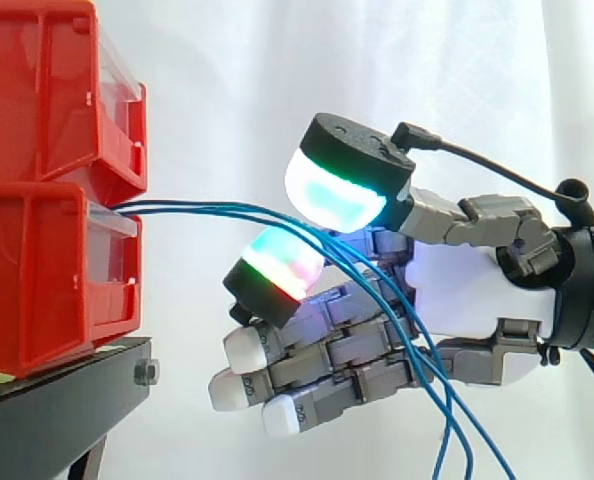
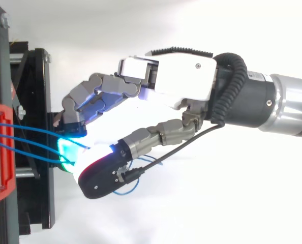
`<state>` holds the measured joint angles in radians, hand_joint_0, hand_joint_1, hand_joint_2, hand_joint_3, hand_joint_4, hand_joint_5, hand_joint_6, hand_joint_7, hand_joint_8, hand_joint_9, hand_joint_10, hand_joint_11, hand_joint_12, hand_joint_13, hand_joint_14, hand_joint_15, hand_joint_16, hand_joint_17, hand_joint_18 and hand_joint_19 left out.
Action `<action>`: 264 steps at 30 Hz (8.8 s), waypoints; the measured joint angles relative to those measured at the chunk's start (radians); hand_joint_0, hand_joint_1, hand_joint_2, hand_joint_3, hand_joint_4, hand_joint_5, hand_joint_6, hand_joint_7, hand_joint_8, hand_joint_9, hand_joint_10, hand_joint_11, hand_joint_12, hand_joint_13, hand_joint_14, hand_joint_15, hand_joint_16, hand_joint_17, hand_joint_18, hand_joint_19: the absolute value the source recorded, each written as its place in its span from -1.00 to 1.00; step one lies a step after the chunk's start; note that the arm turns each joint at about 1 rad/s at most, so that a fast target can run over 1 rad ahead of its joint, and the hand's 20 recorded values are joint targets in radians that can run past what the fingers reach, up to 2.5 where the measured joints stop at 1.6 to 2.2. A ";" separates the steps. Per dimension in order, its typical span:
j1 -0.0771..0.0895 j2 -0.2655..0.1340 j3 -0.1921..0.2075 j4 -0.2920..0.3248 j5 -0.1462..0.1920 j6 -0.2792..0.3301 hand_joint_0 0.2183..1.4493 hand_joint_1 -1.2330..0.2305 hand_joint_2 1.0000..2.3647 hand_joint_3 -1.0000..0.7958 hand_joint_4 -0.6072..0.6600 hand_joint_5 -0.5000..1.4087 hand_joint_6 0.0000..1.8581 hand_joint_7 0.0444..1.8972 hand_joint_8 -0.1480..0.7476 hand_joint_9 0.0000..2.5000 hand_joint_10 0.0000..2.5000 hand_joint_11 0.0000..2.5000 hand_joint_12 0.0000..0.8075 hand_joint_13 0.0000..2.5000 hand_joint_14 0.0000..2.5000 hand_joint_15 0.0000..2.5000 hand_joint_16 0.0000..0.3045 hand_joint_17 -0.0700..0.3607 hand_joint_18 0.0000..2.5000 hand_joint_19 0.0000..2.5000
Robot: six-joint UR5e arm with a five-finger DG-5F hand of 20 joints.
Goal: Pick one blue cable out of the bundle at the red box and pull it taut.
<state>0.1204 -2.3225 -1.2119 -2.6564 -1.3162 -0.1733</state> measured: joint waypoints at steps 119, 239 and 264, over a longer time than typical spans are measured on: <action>-0.005 0.000 0.000 -0.002 -0.005 0.000 -0.44 -0.16 -0.98 -0.11 0.33 -0.59 -0.18 0.02 0.20 -0.40 -0.99 -0.67 0.02 -0.66 -0.99 -0.82 -0.60 -0.04 -0.64 -0.73; -0.019 0.060 0.000 -0.090 -0.003 -0.069 -0.37 0.11 -0.98 -0.20 0.30 -0.62 -0.15 -0.02 0.13 -0.45 -0.99 -0.61 -0.06 -0.73 -0.99 -0.82 -0.64 -0.10 -0.72 -0.73; -0.020 0.060 0.000 -0.105 0.015 -0.114 -0.49 -0.09 -0.99 -0.35 0.33 -0.63 -0.16 -0.06 0.18 -0.45 -0.99 -0.59 -0.02 -0.71 -0.99 -0.82 -0.62 -0.07 -0.69 -0.73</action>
<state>0.1003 -2.2625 -1.2119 -2.7612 -1.3009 -0.2869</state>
